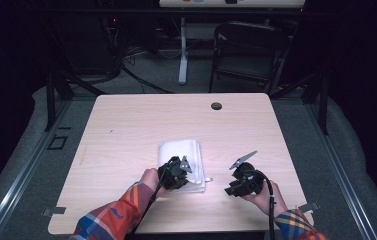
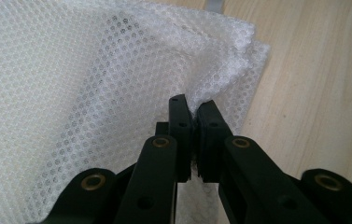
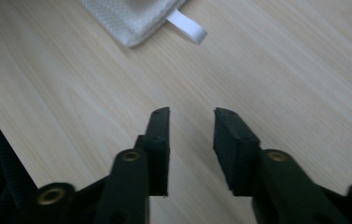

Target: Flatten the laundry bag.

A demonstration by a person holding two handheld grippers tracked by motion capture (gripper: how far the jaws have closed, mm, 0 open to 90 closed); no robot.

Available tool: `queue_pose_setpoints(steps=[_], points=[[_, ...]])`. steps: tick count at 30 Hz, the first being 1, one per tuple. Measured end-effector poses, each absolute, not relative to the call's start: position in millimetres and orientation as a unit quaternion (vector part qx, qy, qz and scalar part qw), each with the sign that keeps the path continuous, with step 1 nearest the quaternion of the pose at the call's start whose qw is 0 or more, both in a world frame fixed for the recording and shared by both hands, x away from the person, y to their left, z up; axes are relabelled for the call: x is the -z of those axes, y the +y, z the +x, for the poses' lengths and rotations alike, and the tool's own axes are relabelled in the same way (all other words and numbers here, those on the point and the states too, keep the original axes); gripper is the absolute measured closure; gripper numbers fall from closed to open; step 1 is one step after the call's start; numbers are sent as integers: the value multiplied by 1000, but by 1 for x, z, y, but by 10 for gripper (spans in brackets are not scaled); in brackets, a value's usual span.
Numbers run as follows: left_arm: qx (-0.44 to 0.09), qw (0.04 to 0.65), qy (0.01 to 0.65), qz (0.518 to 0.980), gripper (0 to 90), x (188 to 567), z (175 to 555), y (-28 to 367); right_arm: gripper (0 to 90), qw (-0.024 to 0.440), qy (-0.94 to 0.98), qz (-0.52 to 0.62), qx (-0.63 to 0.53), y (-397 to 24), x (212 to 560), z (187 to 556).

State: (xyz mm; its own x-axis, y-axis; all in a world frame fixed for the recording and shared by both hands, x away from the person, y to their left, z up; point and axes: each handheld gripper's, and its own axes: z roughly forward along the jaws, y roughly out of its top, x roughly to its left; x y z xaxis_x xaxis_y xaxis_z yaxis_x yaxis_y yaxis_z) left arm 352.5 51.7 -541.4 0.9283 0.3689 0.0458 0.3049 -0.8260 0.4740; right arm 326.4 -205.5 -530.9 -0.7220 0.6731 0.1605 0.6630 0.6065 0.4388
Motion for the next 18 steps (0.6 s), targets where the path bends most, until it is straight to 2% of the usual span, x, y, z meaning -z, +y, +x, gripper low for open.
queue_pose_setpoints(steps=[4,9,18], points=[[-67,244,178,951,864,540,353,54,846,23,899,361,-246,-193,531,330],[-64,252,183,948,863,539,354,55,900,40,907,338,-246,-170,537,336],[-61,255,189,946,863,539,354,56,900,57,914,310,-256,-141,543,342]])
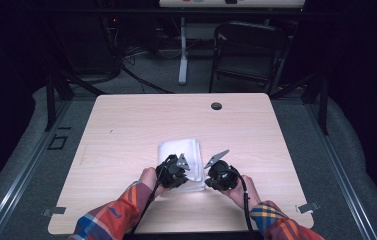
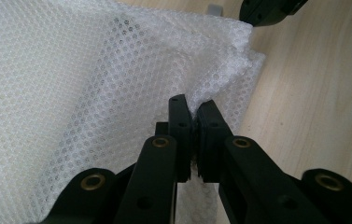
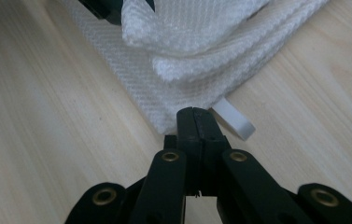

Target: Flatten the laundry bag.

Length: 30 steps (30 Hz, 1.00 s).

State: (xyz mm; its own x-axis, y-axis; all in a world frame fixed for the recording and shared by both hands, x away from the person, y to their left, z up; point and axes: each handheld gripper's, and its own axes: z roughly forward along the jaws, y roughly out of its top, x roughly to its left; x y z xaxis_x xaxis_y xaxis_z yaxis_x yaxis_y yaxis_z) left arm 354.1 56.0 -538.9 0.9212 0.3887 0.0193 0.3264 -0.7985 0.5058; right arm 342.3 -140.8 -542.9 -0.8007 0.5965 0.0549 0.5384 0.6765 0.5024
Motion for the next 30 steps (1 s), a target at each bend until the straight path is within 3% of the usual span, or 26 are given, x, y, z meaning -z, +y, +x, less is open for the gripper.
queue_pose_setpoints(steps=[9,17,30], points=[[-59,262,182,946,862,538,354,56,900,73,912,303,-267,-130,544,347],[-61,276,189,940,860,537,353,58,900,53,909,313,-269,-126,556,352],[-94,294,209,928,853,524,347,69,900,62,915,299,-264,-125,559,350]])
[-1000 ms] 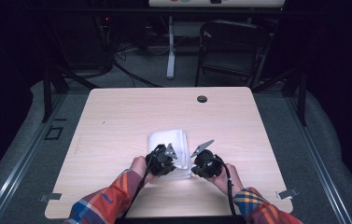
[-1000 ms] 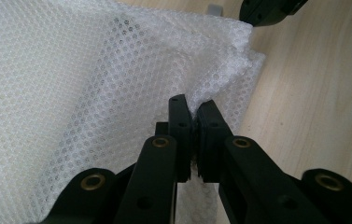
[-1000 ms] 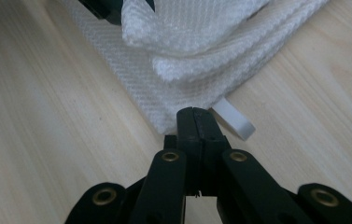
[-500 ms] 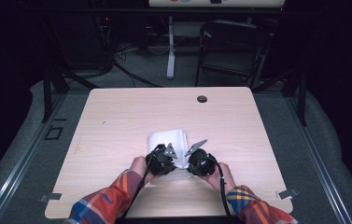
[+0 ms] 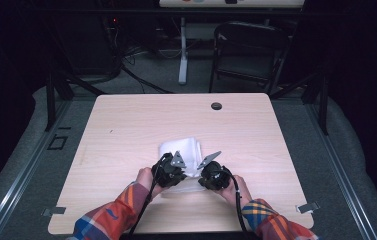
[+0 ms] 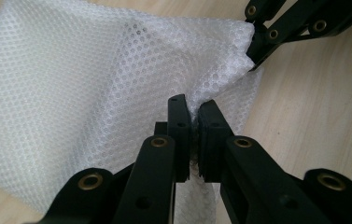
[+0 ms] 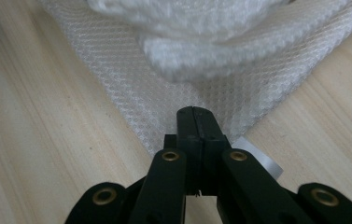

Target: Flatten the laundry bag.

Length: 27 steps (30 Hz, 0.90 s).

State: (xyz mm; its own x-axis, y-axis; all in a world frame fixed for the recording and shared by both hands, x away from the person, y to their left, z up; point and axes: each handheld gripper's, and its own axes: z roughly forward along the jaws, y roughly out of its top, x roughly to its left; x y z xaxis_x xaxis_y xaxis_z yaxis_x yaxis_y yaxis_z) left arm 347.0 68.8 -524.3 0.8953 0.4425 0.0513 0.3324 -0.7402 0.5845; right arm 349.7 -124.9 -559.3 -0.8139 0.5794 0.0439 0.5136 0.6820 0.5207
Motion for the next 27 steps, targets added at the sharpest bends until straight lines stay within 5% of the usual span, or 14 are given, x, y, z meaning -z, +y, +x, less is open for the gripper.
queue_pose_setpoints(steps=[27], points=[[-125,312,246,909,853,508,342,94,900,62,916,296,-265,-126,560,350]])
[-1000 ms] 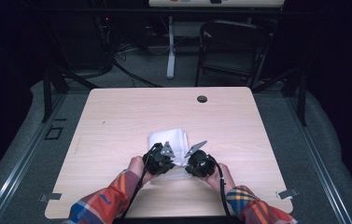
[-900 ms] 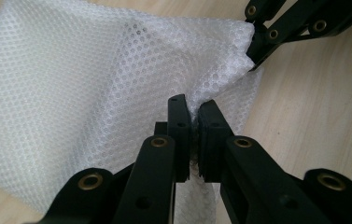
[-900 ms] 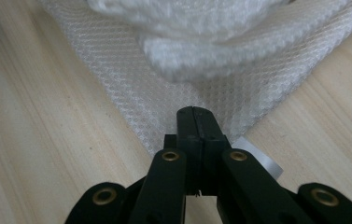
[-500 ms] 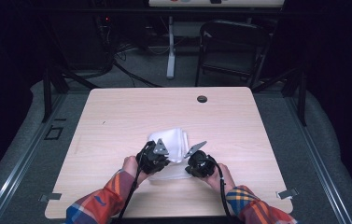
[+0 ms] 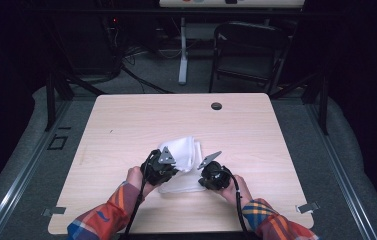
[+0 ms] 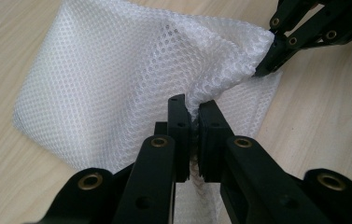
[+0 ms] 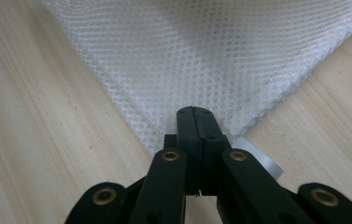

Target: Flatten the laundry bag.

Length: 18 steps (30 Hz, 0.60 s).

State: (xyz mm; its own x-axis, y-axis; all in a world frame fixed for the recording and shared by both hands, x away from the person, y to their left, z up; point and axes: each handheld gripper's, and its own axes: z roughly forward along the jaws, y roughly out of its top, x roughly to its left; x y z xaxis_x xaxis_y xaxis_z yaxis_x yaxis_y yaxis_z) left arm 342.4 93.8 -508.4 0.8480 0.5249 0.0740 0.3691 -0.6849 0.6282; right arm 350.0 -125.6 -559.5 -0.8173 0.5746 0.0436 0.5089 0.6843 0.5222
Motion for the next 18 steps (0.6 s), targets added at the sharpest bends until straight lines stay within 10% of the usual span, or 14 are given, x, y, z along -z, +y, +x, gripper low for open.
queue_pose_setpoints(steps=[18], points=[[-147,329,274,892,855,497,337,115,900,63,917,294,-262,-125,559,350]])
